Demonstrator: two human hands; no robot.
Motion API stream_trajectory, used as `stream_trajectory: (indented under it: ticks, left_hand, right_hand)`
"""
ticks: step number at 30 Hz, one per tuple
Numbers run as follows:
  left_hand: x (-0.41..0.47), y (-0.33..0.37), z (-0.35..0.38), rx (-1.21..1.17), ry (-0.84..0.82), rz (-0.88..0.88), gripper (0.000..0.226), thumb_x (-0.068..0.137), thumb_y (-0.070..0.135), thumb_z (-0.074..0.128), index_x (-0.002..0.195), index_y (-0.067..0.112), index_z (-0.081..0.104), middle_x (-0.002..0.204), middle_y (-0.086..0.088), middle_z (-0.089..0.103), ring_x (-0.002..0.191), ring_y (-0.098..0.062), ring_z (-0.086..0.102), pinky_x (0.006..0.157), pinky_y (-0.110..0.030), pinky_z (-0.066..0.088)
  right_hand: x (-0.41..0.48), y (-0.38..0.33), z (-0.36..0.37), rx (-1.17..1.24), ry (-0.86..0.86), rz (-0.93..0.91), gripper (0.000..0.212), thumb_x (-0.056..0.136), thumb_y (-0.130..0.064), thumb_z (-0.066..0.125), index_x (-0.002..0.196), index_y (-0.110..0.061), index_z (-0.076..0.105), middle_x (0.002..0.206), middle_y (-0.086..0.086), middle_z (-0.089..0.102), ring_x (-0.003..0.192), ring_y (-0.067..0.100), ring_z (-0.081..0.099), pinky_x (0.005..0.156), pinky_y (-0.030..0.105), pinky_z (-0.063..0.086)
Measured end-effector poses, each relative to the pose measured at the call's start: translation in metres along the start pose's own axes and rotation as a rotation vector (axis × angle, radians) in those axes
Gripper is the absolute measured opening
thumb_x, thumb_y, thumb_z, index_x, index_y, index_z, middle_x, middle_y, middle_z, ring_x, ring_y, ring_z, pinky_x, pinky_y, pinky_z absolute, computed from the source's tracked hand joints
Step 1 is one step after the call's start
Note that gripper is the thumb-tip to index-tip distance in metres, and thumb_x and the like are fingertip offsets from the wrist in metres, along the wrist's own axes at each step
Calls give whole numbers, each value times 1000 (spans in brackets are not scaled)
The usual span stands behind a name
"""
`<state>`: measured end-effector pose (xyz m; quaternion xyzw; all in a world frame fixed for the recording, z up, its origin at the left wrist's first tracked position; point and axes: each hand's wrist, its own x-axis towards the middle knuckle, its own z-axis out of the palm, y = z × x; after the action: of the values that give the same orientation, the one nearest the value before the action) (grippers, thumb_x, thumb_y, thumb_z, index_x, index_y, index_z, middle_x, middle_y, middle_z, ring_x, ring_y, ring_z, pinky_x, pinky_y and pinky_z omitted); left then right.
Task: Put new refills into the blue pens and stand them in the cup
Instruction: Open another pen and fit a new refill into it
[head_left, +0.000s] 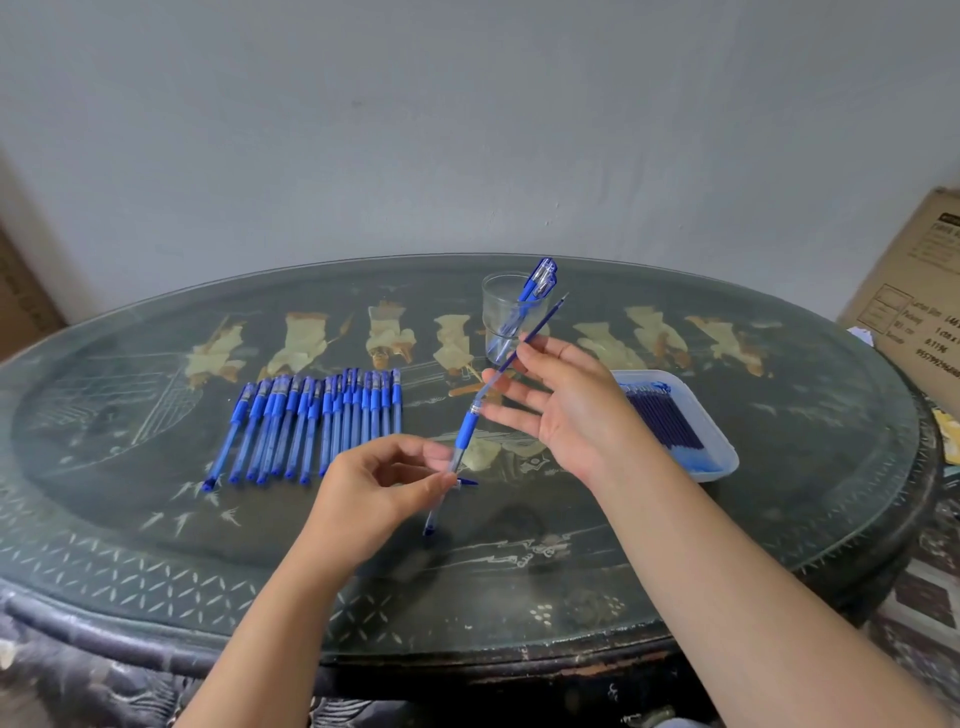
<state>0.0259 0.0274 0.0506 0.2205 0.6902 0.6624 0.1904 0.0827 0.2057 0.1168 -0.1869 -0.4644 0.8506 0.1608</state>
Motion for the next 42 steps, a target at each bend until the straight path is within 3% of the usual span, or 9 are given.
stream_trajectory:
  ticks: [4, 10, 17, 22, 26, 32, 37, 40, 42]
  left_hand:
    - [0, -1, -1, 5, -7, -4, 18, 75, -5, 76, 88, 9, 73, 82, -7, 74, 72, -17, 69, 70, -27, 57]
    - [-1, 0, -2, 27, -7, -3, 17, 76, -4, 76, 86, 10, 74, 81, -7, 75, 72, -18, 69, 78, -37, 57]
    - [-2, 0, -2, 70, -12, 4, 16, 75, -4, 77, 85, 10, 74, 79, -6, 74, 71, -16, 68, 73, -32, 55]
    - [-2, 2, -1, 58, -7, 14, 18, 76, -3, 77, 86, 11, 74, 81, -5, 75, 72, -14, 69, 72, -27, 54]
    - [-2, 3, -2, 48, 2, 7, 17, 77, -3, 76, 88, 10, 74, 81, -5, 75, 72, -15, 70, 75, -32, 58]
    - [-3, 3, -6, 32, 25, -4, 18, 77, -4, 75, 89, 10, 74, 78, -5, 74, 70, -15, 68, 70, -25, 58]
    - [-4, 2, -19, -22, 119, -13, 21, 75, -5, 75, 89, 10, 73, 81, -3, 75, 76, -15, 70, 73, -24, 59]
    - [-6, 1, -25, -29, 129, -10, 22, 75, -6, 75, 90, 9, 73, 82, -1, 75, 77, -14, 69, 76, -25, 59]
    - [-7, 1, -28, -27, 136, -5, 22, 75, -7, 75, 90, 9, 73, 82, 0, 75, 77, -14, 69, 76, -24, 59]
  right_hand:
    - [0, 1, 0, -25, 22, -13, 19, 98, -4, 54, 117, -2, 53, 109, 20, 61, 79, 26, 71, 61, 47, 61]
    - [-1, 1, -2, -104, 6, -48, 20, 98, -5, 55, 118, -1, 54, 108, 20, 63, 79, 25, 72, 64, 47, 61]
    - [-1, -6, -7, -428, -2, -147, 13, 96, -3, 58, 110, -2, 57, 106, 20, 65, 78, 22, 70, 76, 46, 61]
    - [-4, 0, -6, -677, -92, -88, 9, 92, -5, 64, 101, -6, 62, 98, 15, 69, 84, 19, 70, 83, 44, 60]
    - [-7, 7, -6, -693, -134, -49, 11, 93, -11, 65, 102, -5, 66, 106, 15, 71, 84, 17, 70, 83, 39, 60]
    - [-7, 13, -3, -699, -174, -47, 8, 94, -10, 63, 102, -9, 67, 108, 14, 71, 87, 21, 71, 84, 41, 60]
    - [-7, 25, -2, -751, -166, -56, 9, 94, -10, 62, 99, -15, 68, 97, 10, 70, 79, 15, 69, 74, 33, 60]
    - [-7, 42, -4, -1175, -166, -200, 10, 90, -20, 68, 98, -24, 70, 93, -5, 64, 76, 3, 59, 67, 16, 47]
    - [-8, 55, -4, -1431, -203, -306, 15, 87, -27, 71, 102, -29, 70, 95, -9, 55, 84, 4, 52, 69, 14, 38]
